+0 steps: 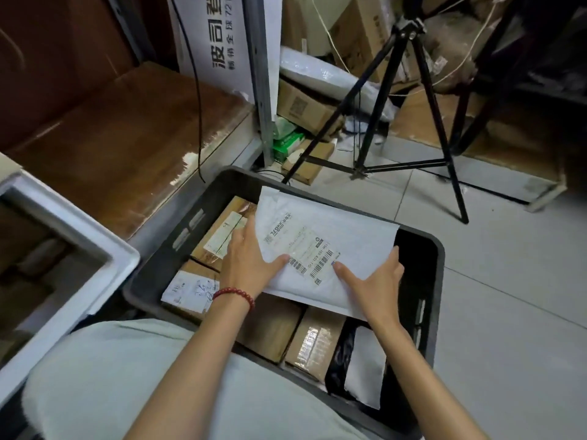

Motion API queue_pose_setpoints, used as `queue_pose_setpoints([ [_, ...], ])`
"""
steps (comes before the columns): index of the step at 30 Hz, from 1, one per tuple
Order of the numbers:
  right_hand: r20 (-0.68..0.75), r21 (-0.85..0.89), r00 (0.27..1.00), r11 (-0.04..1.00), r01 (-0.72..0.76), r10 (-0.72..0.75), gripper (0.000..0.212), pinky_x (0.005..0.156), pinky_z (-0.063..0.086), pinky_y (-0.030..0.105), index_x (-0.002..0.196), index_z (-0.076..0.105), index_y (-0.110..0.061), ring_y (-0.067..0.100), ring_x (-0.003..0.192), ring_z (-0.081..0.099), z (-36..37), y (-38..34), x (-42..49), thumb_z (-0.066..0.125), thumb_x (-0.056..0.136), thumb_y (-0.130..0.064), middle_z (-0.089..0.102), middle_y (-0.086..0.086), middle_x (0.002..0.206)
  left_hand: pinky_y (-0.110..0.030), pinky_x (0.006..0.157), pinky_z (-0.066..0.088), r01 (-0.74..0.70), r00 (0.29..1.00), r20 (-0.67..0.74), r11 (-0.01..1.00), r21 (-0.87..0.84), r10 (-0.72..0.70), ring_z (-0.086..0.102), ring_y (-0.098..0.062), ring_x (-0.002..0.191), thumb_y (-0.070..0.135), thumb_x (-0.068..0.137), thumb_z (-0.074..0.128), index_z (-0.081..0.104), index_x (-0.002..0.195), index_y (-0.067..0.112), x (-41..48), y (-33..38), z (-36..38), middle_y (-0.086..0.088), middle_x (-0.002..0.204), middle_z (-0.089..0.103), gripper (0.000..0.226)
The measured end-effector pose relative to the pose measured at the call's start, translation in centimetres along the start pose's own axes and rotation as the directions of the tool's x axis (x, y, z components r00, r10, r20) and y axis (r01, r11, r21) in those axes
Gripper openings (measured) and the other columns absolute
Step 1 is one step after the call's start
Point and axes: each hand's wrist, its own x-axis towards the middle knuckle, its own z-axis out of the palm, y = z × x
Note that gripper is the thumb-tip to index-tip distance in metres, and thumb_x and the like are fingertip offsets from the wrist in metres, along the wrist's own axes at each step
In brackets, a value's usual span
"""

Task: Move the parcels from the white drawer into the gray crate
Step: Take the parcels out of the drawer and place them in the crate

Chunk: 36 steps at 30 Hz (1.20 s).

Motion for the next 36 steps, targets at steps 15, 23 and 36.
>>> queue_pose_setpoints([
  [15, -0.278, -0.277, 0.96, 0.953, -0.123, 0.043, 0.096, 0.118, 0.017, 0.047, 0.152, 0.019, -0.018, 0.027, 0.145, 0.006, -3.2, 5.2, 2.7, 0.075, 0.078, -0.043, 0.006, 0.012, 0.159, -0.035, 0.114, 0.021, -0.148, 0.921, 0.36, 0.989, -0.029, 0.149, 0.014, -0.022, 0.145, 0.042, 0.08, 0.072, -0.002, 0.153, 0.023, 2.7, 2.9, 8.9, -0.002, 0.159, 0.008, 0.105],
  [23, -0.131, -0.533, 0.979, 0.844, 0.066, -0.159, 0.076, 0.12, 0.016, 0.041, 0.148, 0.033, -0.011, 0.027, 0.146, 0.014, -3.2, 6.9, 2.9, 0.07, 0.086, -0.034, 0.017, 0.01, 0.159, -0.046, 0.118, 0.001, -0.42, 0.89, 0.381, 0.775, 0.472, 0.25, -0.005, -0.023, 0.148, 0.057, 0.093, 0.039, -0.002, 0.153, 0.026, 2.2, 1.3, 10.0, 0.002, 0.161, -0.005, 0.078],
  [36, 0.16, -0.666, 0.986, 0.742, 0.079, 0.039, 0.074, 0.12, 0.009, 0.037, 0.152, 0.022, -0.021, 0.022, 0.149, 0.006, -0.5, 7.9, 2.7, 0.054, 0.092, -0.051, 0.009, 0.001, 0.162, -0.046, 0.116, 0.018, -0.308, 0.942, 0.291, 0.776, 0.551, 0.167, 0.011, -0.024, 0.146, 0.053, 0.095, 0.037, 0.011, 0.152, 0.025, 2.1, -0.7, 7.6, 0.0, 0.16, 0.014, 0.069],
])
